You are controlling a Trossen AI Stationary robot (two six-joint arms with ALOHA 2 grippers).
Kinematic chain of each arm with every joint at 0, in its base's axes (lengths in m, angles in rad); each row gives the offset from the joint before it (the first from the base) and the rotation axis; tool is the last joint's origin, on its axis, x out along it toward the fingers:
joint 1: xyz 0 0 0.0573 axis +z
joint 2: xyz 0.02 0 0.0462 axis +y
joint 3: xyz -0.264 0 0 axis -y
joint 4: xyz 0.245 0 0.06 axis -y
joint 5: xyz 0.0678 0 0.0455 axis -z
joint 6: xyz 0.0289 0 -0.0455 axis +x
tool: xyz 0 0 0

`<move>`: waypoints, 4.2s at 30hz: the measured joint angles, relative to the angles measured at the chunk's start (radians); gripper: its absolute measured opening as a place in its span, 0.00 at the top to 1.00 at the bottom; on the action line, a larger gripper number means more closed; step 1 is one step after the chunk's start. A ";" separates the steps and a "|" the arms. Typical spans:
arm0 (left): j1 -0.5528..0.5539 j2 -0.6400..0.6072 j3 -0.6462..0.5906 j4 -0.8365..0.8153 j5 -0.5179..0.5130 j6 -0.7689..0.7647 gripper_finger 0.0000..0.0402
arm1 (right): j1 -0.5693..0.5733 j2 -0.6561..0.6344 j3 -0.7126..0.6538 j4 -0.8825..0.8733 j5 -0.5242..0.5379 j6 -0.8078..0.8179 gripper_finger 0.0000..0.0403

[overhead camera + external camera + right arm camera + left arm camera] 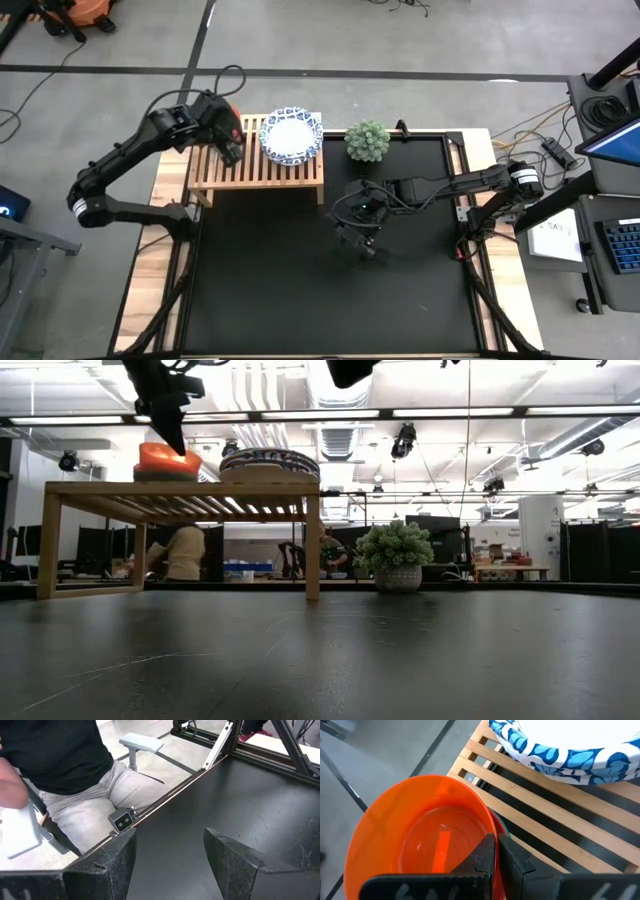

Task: Place and stack bowls onto a shelf
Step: Stack the orange bowl on top of the pink bowl on the shelf, then return to Home Position

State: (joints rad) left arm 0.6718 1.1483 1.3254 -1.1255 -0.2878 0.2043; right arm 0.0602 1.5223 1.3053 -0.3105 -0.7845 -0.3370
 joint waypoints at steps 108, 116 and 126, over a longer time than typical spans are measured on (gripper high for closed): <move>-0.657 -1.139 -1.286 1.083 0.425 -0.249 0.77 | -0.076 -1.507 -1.293 0.572 1.178 0.177 0.45; -0.658 -1.132 -1.287 1.075 0.326 -0.284 0.77 | -0.076 -1.499 -1.293 0.570 1.213 0.165 0.45; -0.658 -1.127 -1.287 1.075 0.325 -0.291 0.77 | -0.076 -1.487 -1.294 0.569 1.213 0.206 0.45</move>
State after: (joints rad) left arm 0.0139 0.0216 0.0387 -0.0502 0.0368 -0.0872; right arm -0.0158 0.0357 0.0116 0.2588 0.4282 -0.1310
